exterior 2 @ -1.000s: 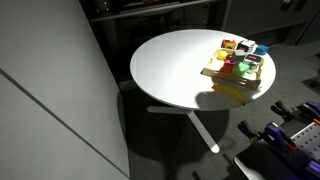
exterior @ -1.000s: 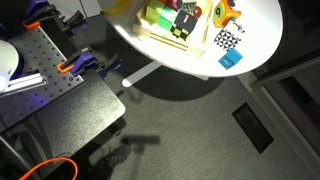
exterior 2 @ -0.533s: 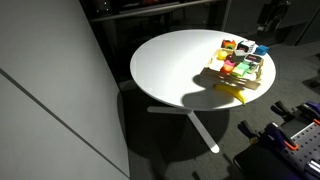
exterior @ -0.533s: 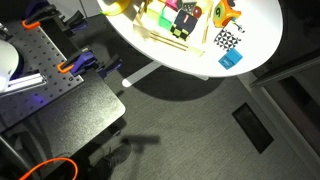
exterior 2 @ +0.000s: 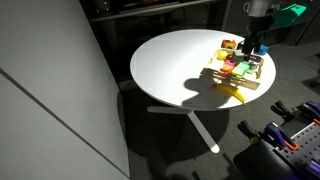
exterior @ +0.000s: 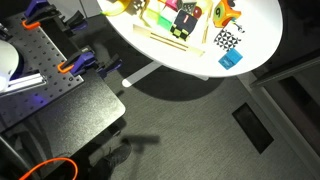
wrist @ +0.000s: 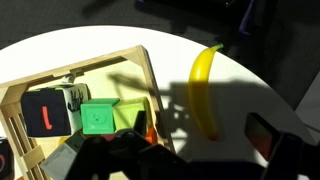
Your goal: Put the banana on the tray
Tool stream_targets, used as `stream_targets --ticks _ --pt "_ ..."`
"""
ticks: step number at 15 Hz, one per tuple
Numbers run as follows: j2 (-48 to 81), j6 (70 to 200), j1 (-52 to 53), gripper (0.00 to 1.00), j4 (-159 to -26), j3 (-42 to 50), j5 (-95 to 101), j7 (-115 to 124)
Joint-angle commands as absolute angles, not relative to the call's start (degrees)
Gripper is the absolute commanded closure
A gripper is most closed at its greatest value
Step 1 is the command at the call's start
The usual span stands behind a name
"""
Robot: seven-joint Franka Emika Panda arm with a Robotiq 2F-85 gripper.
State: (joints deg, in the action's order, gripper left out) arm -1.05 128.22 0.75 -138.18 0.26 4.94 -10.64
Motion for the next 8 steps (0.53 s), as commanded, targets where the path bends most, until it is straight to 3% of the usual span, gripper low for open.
stream_targets --ticks 1,8 --pt "1.08 132.47 1.2 0.0 -139.58 -0.68 8.58 -6.85" --pt "7.46 138.43 2.82 0.0 -140.02 -1.4 9.9 -0.49"
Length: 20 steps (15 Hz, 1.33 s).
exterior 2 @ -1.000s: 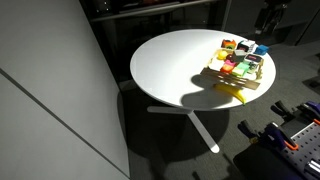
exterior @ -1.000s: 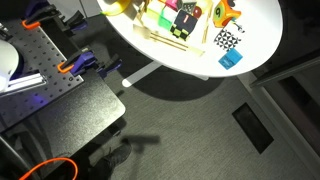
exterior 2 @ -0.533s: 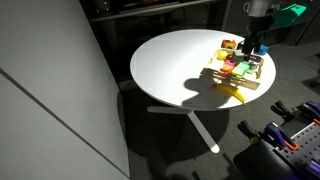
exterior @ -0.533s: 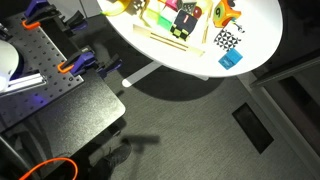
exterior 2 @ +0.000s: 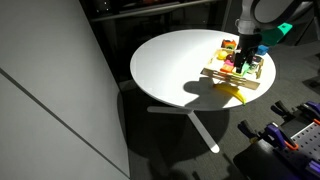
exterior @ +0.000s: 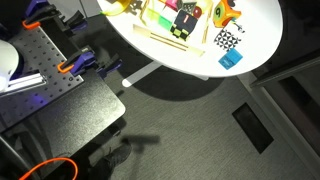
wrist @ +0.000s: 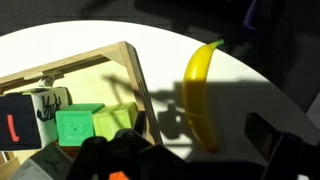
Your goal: Put the banana on the tray
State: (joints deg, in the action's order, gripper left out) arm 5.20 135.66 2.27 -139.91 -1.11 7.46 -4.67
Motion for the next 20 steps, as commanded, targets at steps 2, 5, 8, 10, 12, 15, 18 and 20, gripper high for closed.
stream_targets --ticks 2,5,8,10,12,15,18,20 --pt "9.86 140.4 3.52 0.0 -139.96 -1.32 11.15 1.85" --pt "13.26 143.64 4.87 0.0 -140.13 -0.97 13.4 5.31" --pt "16.62 145.39 6.16 0.0 -139.88 -0.76 13.9 7.02" --pt "18.39 146.79 6.92 0.0 -139.79 -0.43 13.87 7.69" --pt "19.74 148.27 7.58 0.0 -139.74 0.17 14.07 8.28" --pt "21.17 150.84 8.97 0.0 -139.87 1.88 15.73 9.78" --pt "22.31 153.08 10.55 0.0 -139.89 4.03 18.59 11.86" --pt "23.14 153.77 11.39 0.0 -139.7 5.21 19.77 12.98"
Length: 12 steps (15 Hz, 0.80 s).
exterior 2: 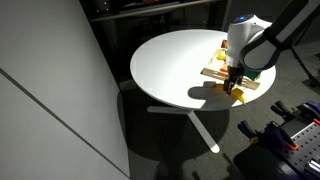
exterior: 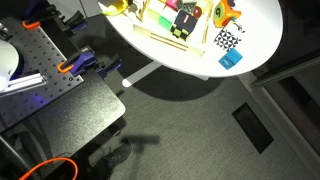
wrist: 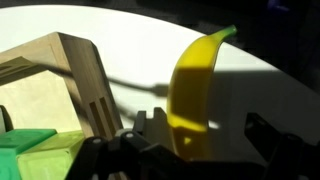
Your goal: Put the banana on the tray
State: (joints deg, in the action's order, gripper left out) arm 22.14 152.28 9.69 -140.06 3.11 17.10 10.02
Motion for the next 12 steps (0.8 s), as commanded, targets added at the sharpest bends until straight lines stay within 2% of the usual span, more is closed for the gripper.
stream_targets --ticks 1,2,3,5,11,12 --pt "23.49 153.9 11.71 0.0 -139.61 5.63 20.08 13.31" --pt "23.87 154.0 11.94 0.0 -139.49 5.98 20.25 13.54" --pt "24.12 153.78 12.01 0.25 -139.4 6.08 20.1 13.52" --pt "24.56 153.19 11.95 0.34 -139.07 6.02 19.32 13.32" --pt "23.59 149.95 11.34 0.84 -137.79 5.64 18.07 12.57" --pt "23.17 149.14 11.28 0.84 -137.47 5.66 18.12 12.43"
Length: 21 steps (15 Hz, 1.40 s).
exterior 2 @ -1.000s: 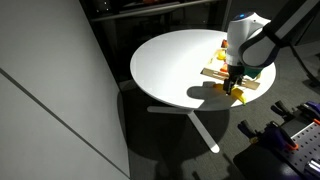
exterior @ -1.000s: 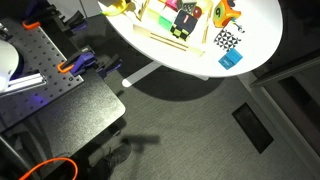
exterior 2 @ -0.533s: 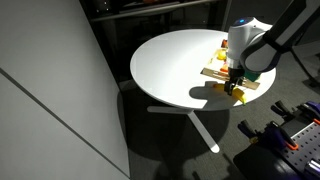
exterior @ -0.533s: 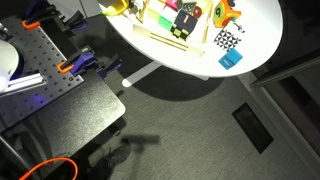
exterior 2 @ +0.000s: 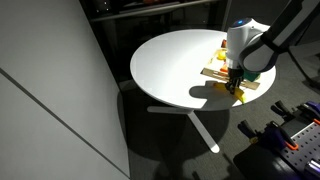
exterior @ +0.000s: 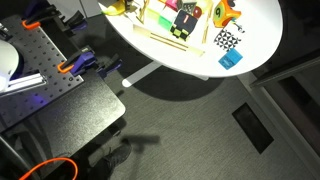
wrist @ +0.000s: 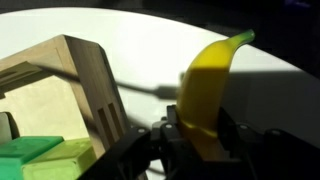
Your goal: Put the banana on the tray
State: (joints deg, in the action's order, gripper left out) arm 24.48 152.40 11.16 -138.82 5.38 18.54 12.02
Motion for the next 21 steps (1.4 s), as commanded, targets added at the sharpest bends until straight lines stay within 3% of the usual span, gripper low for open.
stream_targets --ticks 1,21 --pt "22.87 148.26 11.1 0.84 -137.13 5.51 17.98 12.2" --pt "14.82 130.08 2.45 0.84 -129.95 2.15 11.23 -0.49"
